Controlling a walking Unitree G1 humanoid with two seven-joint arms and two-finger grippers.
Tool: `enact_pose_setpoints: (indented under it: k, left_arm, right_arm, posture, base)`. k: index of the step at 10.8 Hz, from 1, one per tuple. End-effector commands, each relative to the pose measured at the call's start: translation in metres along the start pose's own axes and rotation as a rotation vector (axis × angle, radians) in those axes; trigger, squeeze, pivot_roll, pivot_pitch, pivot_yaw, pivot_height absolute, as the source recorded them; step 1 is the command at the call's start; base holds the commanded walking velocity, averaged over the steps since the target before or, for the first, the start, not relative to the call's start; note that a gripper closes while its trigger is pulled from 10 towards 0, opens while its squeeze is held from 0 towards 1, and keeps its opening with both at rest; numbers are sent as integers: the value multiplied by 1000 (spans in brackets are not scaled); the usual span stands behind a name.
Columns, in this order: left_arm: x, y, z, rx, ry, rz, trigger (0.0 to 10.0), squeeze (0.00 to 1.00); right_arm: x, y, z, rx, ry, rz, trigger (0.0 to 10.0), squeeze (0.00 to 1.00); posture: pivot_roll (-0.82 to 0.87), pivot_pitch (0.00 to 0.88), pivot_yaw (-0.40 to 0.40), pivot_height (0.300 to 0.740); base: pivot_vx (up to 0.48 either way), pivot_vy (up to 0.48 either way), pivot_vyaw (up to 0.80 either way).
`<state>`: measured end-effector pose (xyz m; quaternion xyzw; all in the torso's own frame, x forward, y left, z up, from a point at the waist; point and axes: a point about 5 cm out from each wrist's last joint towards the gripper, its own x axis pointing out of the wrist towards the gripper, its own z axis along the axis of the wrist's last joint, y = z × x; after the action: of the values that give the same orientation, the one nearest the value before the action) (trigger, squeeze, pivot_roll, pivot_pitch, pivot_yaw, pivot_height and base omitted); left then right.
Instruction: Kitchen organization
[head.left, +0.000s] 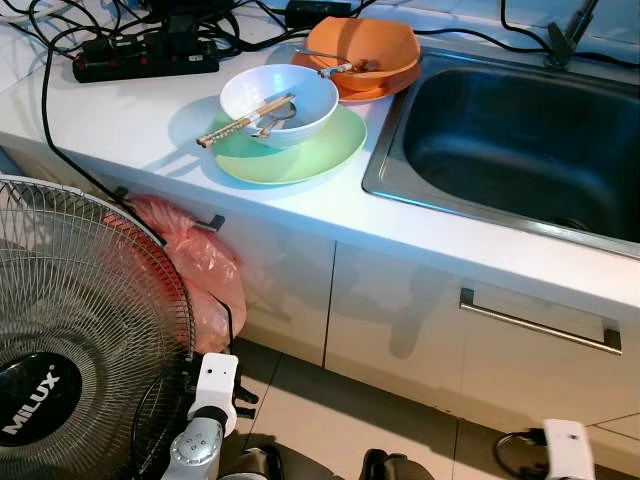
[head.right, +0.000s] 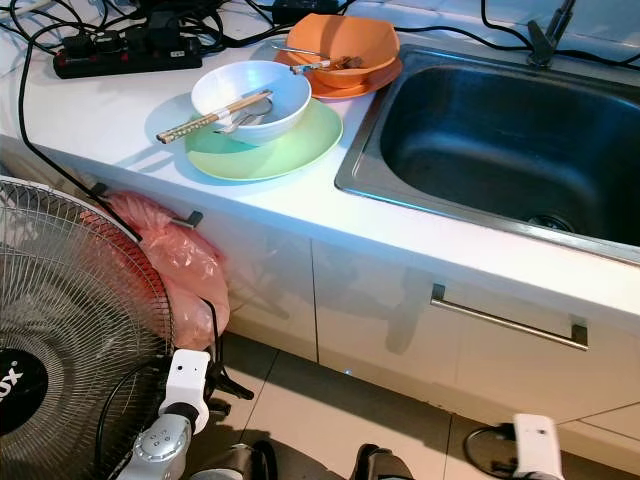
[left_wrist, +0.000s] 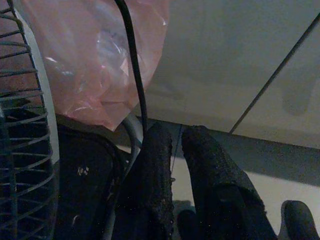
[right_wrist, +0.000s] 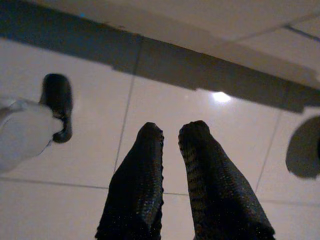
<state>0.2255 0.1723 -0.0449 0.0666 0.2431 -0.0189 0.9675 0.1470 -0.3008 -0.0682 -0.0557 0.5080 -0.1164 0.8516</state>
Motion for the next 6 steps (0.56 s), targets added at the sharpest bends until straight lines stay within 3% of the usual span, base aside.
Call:
enact_pose_setpoints:
  k: [1, 4, 6]
  left_arm:
    - [-2, 1, -7, 4, 36, 7, 10000, 0]
    - [-3, 0, -12, 8, 84, 4, 10000, 0]
    - [-4, 2, -18, -10, 122, 21, 10000, 0]
  right_arm:
    - [-1, -2, -2, -41, -16, 30, 10000, 0]
    - [-3, 2, 8, -118, -123, 127, 10000, 0]
    - [-3, 3, 10, -103, -155, 143, 10000, 0]
  posture:
    - [-8, 162, -10, 740]
    - [-6, 161, -10, 740]
    - [-1, 157, -8, 740]
  base:
    - [0, 0, 0]
    - [0, 0, 0]
    - [0, 0, 0]
